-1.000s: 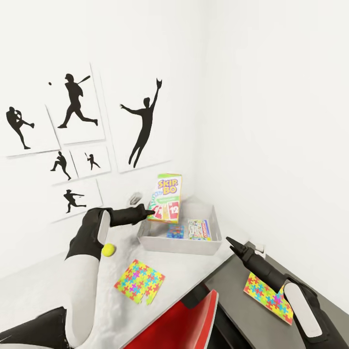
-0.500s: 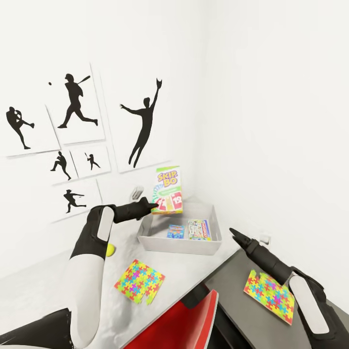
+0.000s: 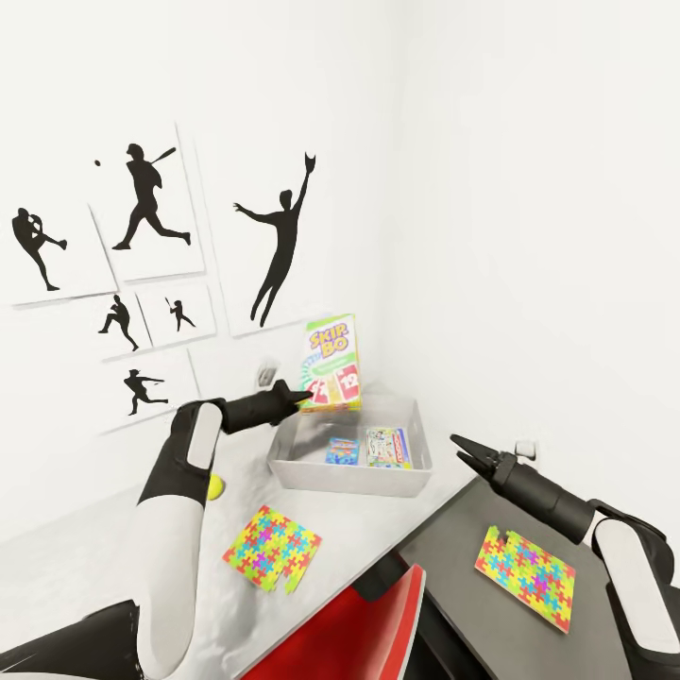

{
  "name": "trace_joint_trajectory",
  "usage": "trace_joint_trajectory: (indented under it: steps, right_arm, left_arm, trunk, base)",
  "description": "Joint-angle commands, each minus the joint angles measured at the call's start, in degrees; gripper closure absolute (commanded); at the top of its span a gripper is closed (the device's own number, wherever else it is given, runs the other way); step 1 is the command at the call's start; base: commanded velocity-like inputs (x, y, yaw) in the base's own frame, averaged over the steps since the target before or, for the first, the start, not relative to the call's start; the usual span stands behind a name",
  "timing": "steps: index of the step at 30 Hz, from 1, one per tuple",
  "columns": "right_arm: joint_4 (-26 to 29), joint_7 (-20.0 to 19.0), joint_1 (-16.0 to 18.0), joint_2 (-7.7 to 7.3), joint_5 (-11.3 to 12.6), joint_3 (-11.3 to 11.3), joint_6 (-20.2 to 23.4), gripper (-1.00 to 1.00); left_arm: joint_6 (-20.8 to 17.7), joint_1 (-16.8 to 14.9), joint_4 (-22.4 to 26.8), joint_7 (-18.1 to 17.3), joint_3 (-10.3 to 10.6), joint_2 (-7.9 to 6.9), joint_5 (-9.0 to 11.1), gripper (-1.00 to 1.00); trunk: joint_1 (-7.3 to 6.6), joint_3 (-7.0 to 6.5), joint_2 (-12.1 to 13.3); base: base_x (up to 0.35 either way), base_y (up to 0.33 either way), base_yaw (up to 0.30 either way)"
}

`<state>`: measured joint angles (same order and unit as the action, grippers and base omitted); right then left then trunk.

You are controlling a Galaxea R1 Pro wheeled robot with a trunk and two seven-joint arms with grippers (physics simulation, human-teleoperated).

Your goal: Put all the toys in the child's room - the three board games (two on the bed and one on the table), the two jigsaw puzzles on the table, and the tennis ball on the table - inside the toy box on the table in the child's room.

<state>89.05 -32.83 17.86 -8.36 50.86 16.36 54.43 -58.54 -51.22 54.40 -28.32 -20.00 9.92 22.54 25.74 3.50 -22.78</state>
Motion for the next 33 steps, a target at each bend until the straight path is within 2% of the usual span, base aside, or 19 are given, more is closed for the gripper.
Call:
trace_joint_trajectory:
  steps: [1, 2, 3, 5, 7, 8, 10, 12, 14, 15, 17, 19, 25, 29, 33]
  right_arm:
    - [0.03, -0.25, 0.07, 0.01, -0.15, 0.11, 0.35, -1.00]
    - [0.05, -0.23, 0.07, -0.02, -0.15, 0.17, 0.38, -1.00]
    - [0.05, -0.23, 0.07, -0.09, -0.15, 0.20, 0.39, -1.00]
    - [0.06, -0.22, 0.07, -0.24, -0.11, 0.27, 0.40, -1.00]
    - [0.07, -0.22, 0.07, -0.29, -0.09, 0.38, 0.41, -1.00]
    - [0.07, -0.21, 0.07, -0.18, -0.12, 0.40, 0.41, -1.00]
    - [0.07, -0.21, 0.07, 0.00, -0.08, 0.42, 0.33, -1.00]
    - [-0.18, -0.19, 0.07, 0.25, -0.07, 0.39, -0.10, -1.00]
    - [-0.49, -0.31, 0.07, 0.39, 0.24, 0.72, -0.46, -1.00]
    - [-0.52, -0.31, 0.07, 0.42, 0.32, 1.26, -0.53, -1.00]
    - [-0.54, -0.21, 0.07, 0.45, 0.28, 1.66, -0.55, -1.00]
    - [-0.51, -0.16, 0.07, 0.45, 0.33, 1.92, -0.50, -1.00]
    - [-0.53, -0.13, 0.07, 0.57, 0.12, 1.94, -0.55, -1.00]
    - [-0.34, -0.06, 0.07, 0.92, 0.06, 1.84, -0.63, -1.00]
    - [-0.29, -0.01, 0.07, 1.57, -0.23, 1.78, -0.64, -1.00]
  left_arm:
    - [-0.22, -0.06, 0.04, -0.27, -0.21, 0.07, 1.80, 1.00]
    - [-0.22, -0.04, 0.02, 0.14, -0.14, 0.07, 4.89, 1.00]
    - [-0.20, -0.03, 0.01, 0.58, -0.10, 0.07, 6.06, 1.00]
    - [-0.09, -0.03, 0.01, 2.95, 0.33, 0.07, 7.32, 1.00]
    - [2.50, -0.02, 0.00, 9.52, 1.39, 0.07, 8.24, 1.00]
    - [5.33, -0.02, -0.07, 13.18, 2.01, 0.07, 8.79, 1.00]
    - [8.49, -0.02, -1.13, 15.94, 2.70, 0.07, 10.13, 1.00]
    - [11.03, -0.02, -2.58, 16.84, 2.90, 0.07, 12.25, 1.00]
    - [19.30, -0.02, -7.02, 17.36, 3.11, 0.07, 16.52, 1.00]
    - [25.12, -0.02, -10.49, 17.52, 3.67, 0.07, 19.12, 1.00]
    - [31.06, -0.02, -13.99, 17.62, 5.06, 0.07, 21.42, 1.00]
    - [34.07, -0.02, -15.53, 17.66, 5.92, 0.07, 22.42, 1.00]
    - [38.26, -0.02, -17.41, 17.84, 6.51, 0.07, 23.31, 1.00]
    - [42.94, -0.02, -23.55, 17.83, 6.62, 0.07, 23.27, 1.00]
    - [49.90, -0.02, -28.01, 17.85, 6.64, 0.07, 23.33, 1.00]
  trunk:
    - [0.04, 0.14, -0.14]
    - [0.04, 0.14, -0.14]
    - [0.04, 0.14, -0.14]
    - [0.04, 0.14, -0.14]
    - [0.04, 0.14, -0.14]
    - [0.04, 0.14, -0.14]
    - [0.04, 0.14, -0.14]
    - [0.04, 0.14, -0.14]
    - [0.04, 0.14, -0.14]
    - [0.04, 0.14, -0.14]
    - [0.04, 0.14, -0.14]
    - [0.04, 0.14, -0.14]
    - [0.04, 0.14, -0.14]
    - [0.04, 0.14, -0.14]
    - [0.04, 0.14, -0.14]
  base:
    - [0.000, 0.000, 0.000]
    - [0.000, 0.000, 0.000]
    - [0.000, 0.000, 0.000]
    - [0.000, 0.000, 0.000]
    - [0.000, 0.000, 0.000]
    - [0.000, 0.000, 0.000]
    - [0.000, 0.000, 0.000]
    - [0.000, 0.000, 0.000]
    - [0.000, 0.000, 0.000]
    - [0.000, 0.000, 0.000]
    - [0.000, 0.000, 0.000]
    - [0.000, 0.000, 0.000]
    - [0.000, 0.000, 0.000]
    - [0.000, 0.000, 0.000]
    - [0.000, 0.000, 0.000]
